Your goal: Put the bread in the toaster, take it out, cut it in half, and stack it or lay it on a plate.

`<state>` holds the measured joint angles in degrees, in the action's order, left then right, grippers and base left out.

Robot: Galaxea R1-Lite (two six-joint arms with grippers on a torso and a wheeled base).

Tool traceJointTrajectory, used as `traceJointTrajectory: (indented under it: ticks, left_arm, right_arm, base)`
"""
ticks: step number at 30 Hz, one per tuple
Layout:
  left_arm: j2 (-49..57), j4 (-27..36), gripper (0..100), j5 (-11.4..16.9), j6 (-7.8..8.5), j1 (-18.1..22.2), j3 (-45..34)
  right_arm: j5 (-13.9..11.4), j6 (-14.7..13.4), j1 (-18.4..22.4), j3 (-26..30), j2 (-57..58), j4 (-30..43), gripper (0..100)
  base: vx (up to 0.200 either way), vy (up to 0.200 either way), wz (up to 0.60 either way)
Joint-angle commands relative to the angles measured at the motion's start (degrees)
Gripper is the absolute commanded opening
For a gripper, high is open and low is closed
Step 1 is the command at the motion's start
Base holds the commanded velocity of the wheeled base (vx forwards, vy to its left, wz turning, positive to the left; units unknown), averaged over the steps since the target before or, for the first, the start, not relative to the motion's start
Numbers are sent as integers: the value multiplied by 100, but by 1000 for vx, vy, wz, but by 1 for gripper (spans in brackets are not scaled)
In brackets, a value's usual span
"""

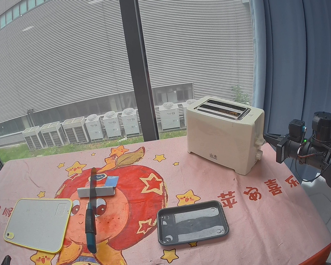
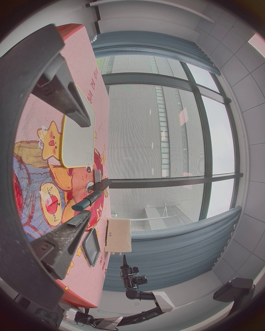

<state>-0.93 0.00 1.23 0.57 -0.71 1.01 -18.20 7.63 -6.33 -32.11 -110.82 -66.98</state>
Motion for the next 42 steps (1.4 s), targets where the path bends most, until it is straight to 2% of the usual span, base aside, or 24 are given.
traceJointTrajectory:
  ticks: [1, 24, 32, 42]
  left_arm:
    - [40, 0, 100, 0, 4, 0, -92]
    - [40, 0, 100, 0, 4, 0, -92]
    - [40, 0, 100, 0, 4, 0, -92]
    - [40, 0, 100, 0, 4, 0, -92]
  right_arm:
    - [1, 2, 0, 12, 35, -9, 0]
    - [-8, 63, -53, 258, 298, -26, 0]
    - [-43, 45, -9, 680, 887, -17, 0]
    - [-8, 45, -35, 864, 1432, -17, 0]
  base:
    - [0, 0, 0]
    - [0, 0, 0]
    - [0, 0, 0]
    - [0, 0, 0]
